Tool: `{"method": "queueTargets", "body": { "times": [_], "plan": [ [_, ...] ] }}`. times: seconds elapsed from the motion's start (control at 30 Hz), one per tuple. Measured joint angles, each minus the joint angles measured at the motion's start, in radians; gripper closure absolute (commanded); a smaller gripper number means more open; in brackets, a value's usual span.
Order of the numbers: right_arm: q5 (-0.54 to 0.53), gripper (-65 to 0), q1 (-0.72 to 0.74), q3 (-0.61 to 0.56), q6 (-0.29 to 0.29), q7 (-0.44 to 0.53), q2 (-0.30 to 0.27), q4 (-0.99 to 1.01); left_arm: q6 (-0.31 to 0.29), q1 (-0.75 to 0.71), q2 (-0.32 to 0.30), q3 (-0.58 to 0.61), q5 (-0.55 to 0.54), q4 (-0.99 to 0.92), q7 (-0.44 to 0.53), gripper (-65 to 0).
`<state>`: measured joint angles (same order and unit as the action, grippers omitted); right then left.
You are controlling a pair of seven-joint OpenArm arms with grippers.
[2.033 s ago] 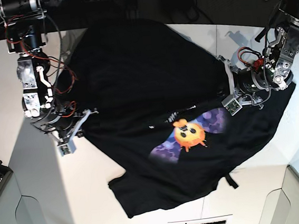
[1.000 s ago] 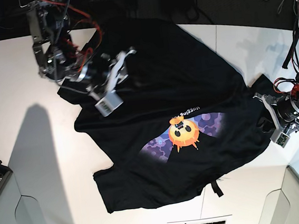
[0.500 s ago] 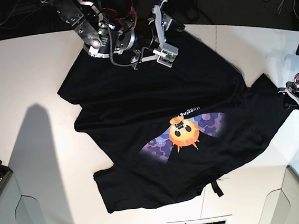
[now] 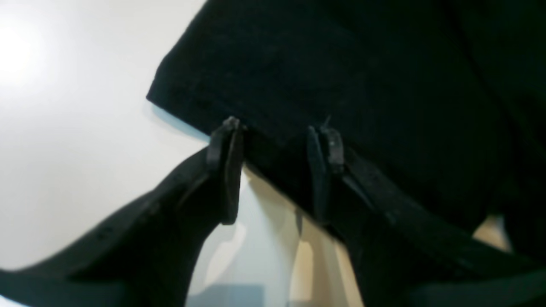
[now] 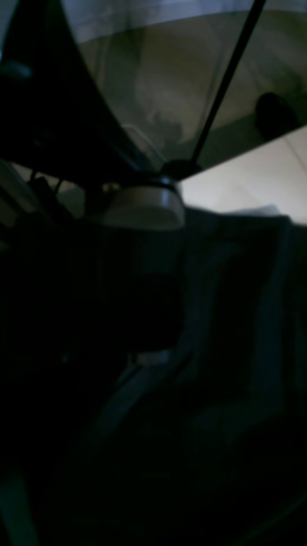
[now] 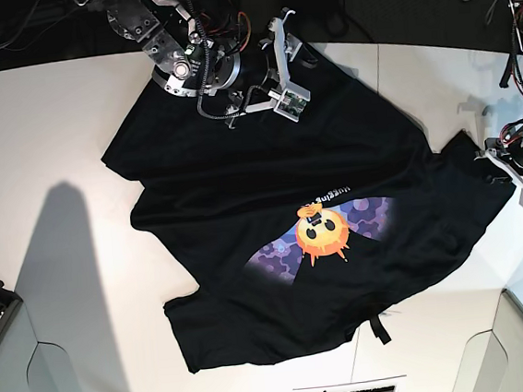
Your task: Layout the t-shirt on the table in an organized manner, then fold the t-shirt properly
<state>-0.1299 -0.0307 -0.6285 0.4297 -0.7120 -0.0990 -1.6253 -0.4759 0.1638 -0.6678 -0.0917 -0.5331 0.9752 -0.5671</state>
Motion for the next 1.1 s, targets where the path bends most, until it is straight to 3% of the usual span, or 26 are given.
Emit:
{"method": "queueTargets", "body": {
  "times": [0.13,0.2,0.27,0.33,0.37,0.6,0.73,0.9,0.97,1.1],
  "plan": [
    [0.004,-34.7,0.003,0.0,-0.012,0.006,0.002,0.016,0.001,0.001,0.023,-0.001,0.0,-0.016,0.027,-26.3],
    [0.02,-30.9,0.003,0.0,-0.012,0.016,0.003,0.016,0.002,0.003,0.032,-0.001,0.002,-0.021,0.047,-15.2],
    [0.038,-18.2,0.003,0.0,-0.024,0.023,0.003,0.019,0.005,0.003,0.039,-0.001,-0.001,-0.022,0.06,-1.5],
    [0.045,-1.3,0.006,0.0,-0.037,0.021,0.005,0.022,0.005,0.003,0.043,-0.001,-0.002,-0.022,0.076,0.0],
    [0.044,0.0,0.006,0.001,-0.035,0.019,0.005,0.023,0.005,0.002,0.045,-0.001,0.0,-0.022,0.083,0.0],
    [0.072,0.0,0.008,0.001,-0.034,0.046,0.005,0.021,-0.002,-0.001,0.056,-0.058,-0.069,-0.027,0.078,0.0],
    [0.091,0.0,0.008,0.0,-0.038,0.018,0.005,-0.022,-0.089,-0.014,0.063,-0.225,-0.154,-0.032,0.043,0.0],
    [0.104,0.0,0.003,0.0,-0.042,-0.01,-0.008,-0.122,-0.124,-0.01,0.001,-0.341,-0.313,-0.011,-0.046,0.0],
    [0.104,0.0,0.006,0.001,-0.042,-0.007,0.003,-0.161,-0.158,-0.01,-0.028,-0.349,-0.362,0.008,-0.067,0.0],
    [0.099,0.0,0.005,0.001,-0.042,-0.018,0.049,-0.189,-0.163,-0.011,-0.093,-0.349,-0.426,0.047,-0.09,0.0]
  ]
}}
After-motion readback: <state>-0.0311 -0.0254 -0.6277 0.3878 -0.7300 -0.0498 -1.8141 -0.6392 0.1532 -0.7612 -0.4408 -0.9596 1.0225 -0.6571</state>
